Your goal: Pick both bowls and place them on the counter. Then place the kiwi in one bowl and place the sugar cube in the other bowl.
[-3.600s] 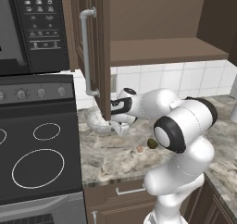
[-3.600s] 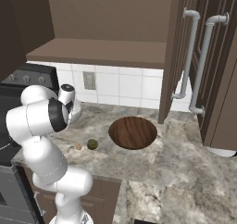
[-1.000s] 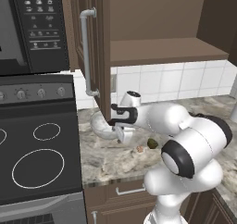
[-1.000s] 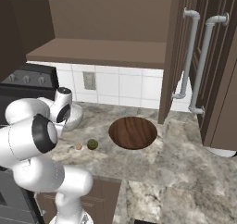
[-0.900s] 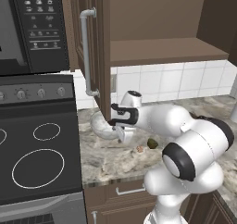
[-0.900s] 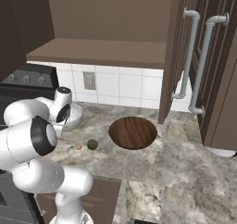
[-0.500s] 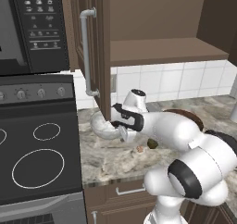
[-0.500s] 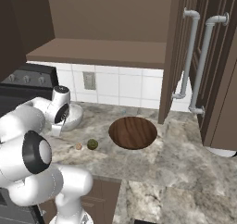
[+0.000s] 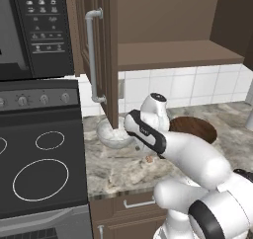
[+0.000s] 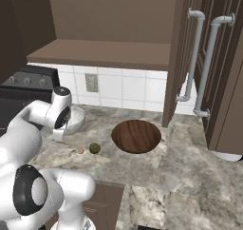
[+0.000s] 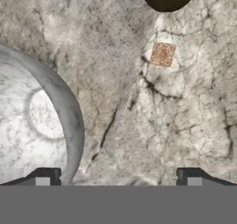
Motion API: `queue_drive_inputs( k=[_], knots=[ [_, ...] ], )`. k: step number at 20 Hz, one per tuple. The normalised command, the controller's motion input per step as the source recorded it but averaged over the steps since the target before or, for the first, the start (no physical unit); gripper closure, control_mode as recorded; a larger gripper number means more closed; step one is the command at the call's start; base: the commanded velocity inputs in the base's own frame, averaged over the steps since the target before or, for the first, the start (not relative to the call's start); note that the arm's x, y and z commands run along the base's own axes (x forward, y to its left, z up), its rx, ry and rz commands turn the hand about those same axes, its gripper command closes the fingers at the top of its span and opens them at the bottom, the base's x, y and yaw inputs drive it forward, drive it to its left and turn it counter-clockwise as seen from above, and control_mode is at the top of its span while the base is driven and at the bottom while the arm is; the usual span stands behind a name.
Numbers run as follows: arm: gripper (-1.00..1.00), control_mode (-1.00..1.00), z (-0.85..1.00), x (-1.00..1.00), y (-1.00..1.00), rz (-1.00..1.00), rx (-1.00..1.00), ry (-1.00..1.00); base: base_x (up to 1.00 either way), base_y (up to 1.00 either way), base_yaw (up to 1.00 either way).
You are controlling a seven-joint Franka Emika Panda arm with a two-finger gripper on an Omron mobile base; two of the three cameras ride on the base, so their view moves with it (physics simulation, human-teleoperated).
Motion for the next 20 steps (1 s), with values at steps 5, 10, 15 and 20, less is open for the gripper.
queue_drive_inputs(
  k=[5, 10, 15, 20],
  knots=[
    [-1.0, -1.0, 0.33, -0.42, -0.24, 0.21, 0.0, -0.09, 0.0, 0.0, 0.0],
    [-1.0, -1.0, 0.24, -0.52, -0.23, 0.31, -0.02, -0.12, 0.0, 0.0, 0.0],
    [-1.0, -1.0, 0.22, -0.54, -0.3, 0.34, -0.05, -0.17, 0.0, 0.0, 0.0],
    [-1.0, -1.0, 0.22, -0.53, -0.3, 0.35, -0.08, -0.2, 0.0, 0.0, 0.0]
  ],
)
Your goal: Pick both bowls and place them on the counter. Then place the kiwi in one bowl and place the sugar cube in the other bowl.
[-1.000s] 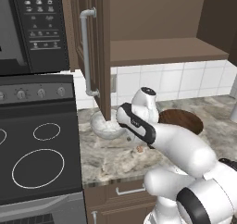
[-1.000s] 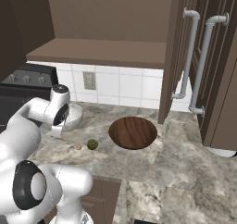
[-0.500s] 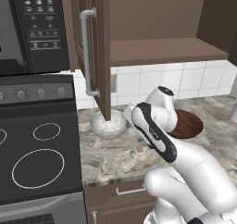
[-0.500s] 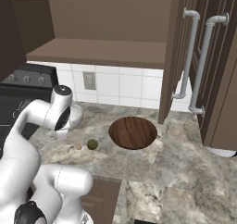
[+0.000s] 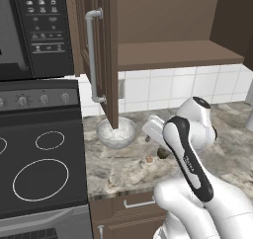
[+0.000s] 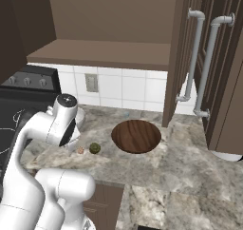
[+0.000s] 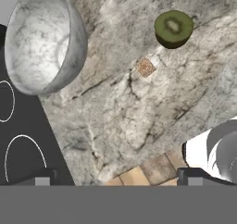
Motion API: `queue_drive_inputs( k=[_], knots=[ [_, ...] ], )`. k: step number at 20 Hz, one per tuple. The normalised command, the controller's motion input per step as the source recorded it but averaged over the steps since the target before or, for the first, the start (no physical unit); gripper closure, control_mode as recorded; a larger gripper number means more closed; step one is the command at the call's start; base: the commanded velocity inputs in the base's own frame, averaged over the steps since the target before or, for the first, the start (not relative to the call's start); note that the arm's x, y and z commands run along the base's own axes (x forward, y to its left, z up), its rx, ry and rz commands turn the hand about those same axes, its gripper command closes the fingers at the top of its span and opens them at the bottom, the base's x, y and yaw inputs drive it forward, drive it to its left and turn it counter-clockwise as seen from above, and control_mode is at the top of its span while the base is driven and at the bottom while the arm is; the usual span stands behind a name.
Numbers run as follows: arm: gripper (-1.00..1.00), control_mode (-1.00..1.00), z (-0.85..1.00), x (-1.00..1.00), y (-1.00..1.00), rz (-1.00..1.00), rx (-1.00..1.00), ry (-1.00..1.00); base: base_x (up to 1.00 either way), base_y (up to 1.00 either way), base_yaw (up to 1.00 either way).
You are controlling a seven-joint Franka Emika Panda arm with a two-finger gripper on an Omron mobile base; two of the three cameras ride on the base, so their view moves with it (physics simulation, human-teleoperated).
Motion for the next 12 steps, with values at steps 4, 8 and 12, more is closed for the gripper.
queue_drive_inputs(
  k=[4, 8, 12],
  knots=[
    [-1.0, -1.0, 0.18, -0.44, -0.29, 0.34, -0.13, -0.21, 0.0, 0.0, 0.0],
    [-1.0, -1.0, 0.07, -0.32, -0.22, 0.33, -0.16, -0.13, 0.0, 0.0, 0.0],
    [-1.0, -1.0, -0.13, -0.05, -0.07, 0.26, -0.17, -0.01, 0.0, 0.0, 0.0]
  ],
)
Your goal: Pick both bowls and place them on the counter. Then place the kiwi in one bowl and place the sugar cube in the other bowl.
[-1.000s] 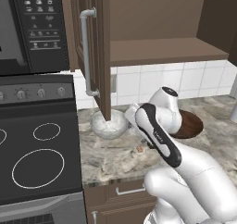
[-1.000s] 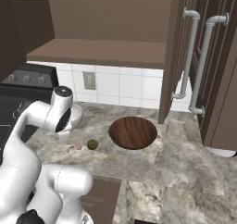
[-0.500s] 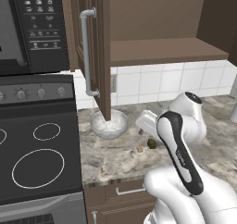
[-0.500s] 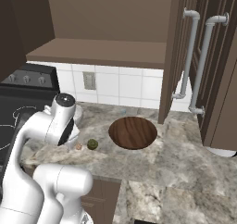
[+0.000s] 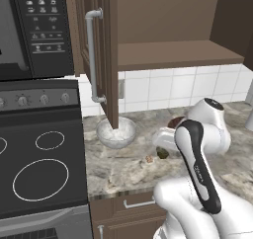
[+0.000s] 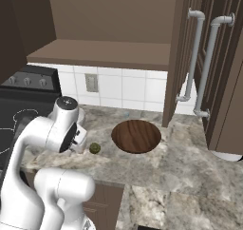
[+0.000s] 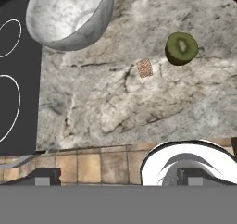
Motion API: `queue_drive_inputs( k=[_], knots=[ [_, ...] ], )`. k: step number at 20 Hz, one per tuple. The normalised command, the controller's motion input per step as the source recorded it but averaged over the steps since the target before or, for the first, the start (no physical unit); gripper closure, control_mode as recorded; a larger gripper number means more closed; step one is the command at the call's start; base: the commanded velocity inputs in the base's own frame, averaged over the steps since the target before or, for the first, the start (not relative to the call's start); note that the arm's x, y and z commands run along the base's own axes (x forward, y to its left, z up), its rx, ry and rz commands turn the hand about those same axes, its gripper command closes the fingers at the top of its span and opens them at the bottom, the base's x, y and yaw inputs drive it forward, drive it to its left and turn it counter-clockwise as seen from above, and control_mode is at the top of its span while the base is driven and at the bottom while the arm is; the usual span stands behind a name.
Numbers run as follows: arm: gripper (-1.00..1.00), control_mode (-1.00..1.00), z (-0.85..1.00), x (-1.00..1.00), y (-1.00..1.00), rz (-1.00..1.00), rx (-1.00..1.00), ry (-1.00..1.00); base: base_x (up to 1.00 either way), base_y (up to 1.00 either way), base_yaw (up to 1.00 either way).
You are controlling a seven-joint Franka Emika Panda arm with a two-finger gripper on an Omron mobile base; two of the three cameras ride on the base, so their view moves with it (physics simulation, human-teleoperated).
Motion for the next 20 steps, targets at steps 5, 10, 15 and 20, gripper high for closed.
queue_drive_inputs(
  k=[5, 10, 15, 20],
  knots=[
    [-1.0, -1.0, -0.13, 0.07, 0.01, 0.13, -0.05, 0.0, 0.0, 0.0, 0.0],
    [-1.0, -1.0, -0.23, 0.03, 0.01, 0.04, 0.0, -0.03, 0.0, 0.0, 0.0],
    [-1.0, -1.0, -0.25, 0.19, 0.03, 0.0, 0.0, -0.01, 0.0, 0.0, 0.0],
    [-1.0, -1.0, -0.25, 0.31, 0.13, 0.0, -0.04, 0.0, 0.0, 0.0, 0.0]
  ],
)
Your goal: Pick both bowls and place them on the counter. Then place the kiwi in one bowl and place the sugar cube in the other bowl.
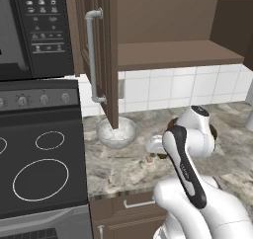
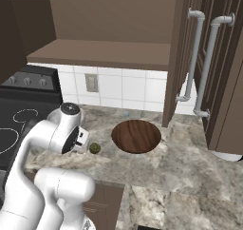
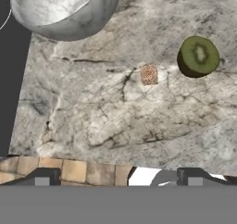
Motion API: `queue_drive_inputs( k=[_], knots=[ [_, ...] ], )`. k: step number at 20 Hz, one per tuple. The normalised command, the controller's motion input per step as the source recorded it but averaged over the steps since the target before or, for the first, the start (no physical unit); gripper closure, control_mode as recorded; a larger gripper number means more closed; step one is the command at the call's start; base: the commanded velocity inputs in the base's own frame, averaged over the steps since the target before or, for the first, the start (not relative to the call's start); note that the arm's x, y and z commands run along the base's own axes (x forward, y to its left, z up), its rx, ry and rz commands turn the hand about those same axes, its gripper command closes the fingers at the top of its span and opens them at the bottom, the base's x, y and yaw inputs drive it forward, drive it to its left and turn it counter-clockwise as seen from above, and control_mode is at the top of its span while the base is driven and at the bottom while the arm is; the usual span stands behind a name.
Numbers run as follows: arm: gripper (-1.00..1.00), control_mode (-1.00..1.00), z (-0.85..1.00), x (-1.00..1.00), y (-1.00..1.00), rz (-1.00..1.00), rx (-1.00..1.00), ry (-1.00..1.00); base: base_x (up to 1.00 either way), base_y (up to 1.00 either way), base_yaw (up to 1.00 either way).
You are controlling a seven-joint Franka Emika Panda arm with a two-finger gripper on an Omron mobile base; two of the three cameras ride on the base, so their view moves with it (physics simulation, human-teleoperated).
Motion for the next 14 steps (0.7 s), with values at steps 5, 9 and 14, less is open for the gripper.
queue_drive_inputs(
  k=[5, 9, 14],
  knots=[
    [-1.0, -1.0, -0.16, 0.37, 0.14, 0.0, -0.05, 0.0, 0.0, 0.0, 0.0],
    [-1.0, -1.0, -0.19, 0.35, 0.06, 0.0, -0.07, 0.0, 0.0, 0.0, 0.0],
    [-1.0, -1.0, -0.26, 0.34, 0.0, 0.0, -0.06, 0.0, 0.0, 0.0, 0.0]
  ],
)
